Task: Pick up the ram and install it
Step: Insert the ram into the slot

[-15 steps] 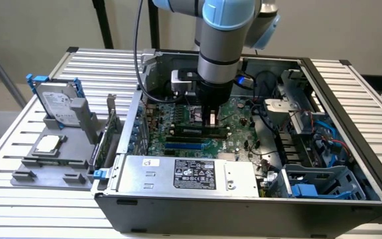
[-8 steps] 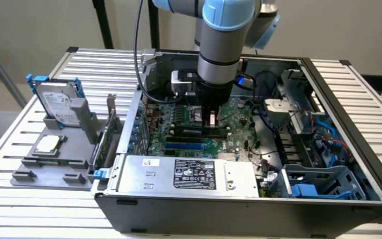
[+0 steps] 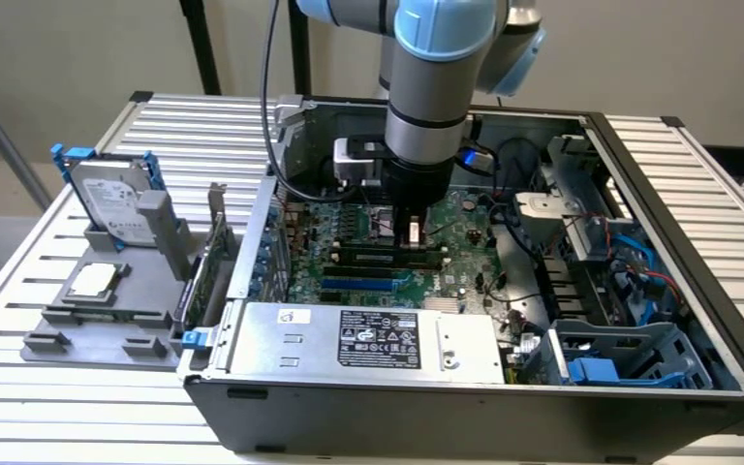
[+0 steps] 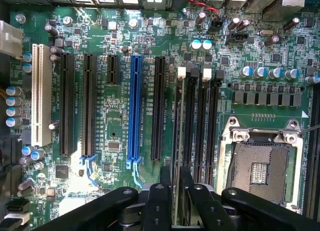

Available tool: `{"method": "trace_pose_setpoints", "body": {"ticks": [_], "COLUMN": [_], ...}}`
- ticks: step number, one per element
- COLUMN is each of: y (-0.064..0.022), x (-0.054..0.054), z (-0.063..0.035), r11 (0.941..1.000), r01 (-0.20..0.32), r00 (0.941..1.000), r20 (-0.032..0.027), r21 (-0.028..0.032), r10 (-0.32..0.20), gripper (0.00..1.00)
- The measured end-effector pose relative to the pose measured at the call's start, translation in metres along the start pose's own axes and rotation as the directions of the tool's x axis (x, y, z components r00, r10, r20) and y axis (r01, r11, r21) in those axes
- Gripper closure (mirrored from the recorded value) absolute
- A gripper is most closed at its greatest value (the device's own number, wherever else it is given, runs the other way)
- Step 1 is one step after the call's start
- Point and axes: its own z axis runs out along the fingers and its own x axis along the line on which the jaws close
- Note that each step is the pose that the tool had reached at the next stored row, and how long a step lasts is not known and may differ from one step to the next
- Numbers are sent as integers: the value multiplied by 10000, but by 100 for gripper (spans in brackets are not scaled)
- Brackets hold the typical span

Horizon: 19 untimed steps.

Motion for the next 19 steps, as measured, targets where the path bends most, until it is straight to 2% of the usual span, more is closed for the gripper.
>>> {"method": "trace_pose_setpoints", "body": {"ticks": [3, 8, 15, 16, 19], "y": [0, 4, 60, 68, 79], "x": [-1, -2, -2, -3, -3], "z": [-6, -153, -283, -298, -318], "r11": [10000, 10000, 10000, 10000, 10000], "r01": [0, -1, -2, -2, -1], "r00": [10000, 10000, 10000, 10000, 10000], "r20": [-4, -2, -3, -1, 0], "r21": [-2, -1, -27, -33, -56], "r10": [0, 1, 2, 2, 1], "gripper": [78, 78, 78, 87, 89]}}
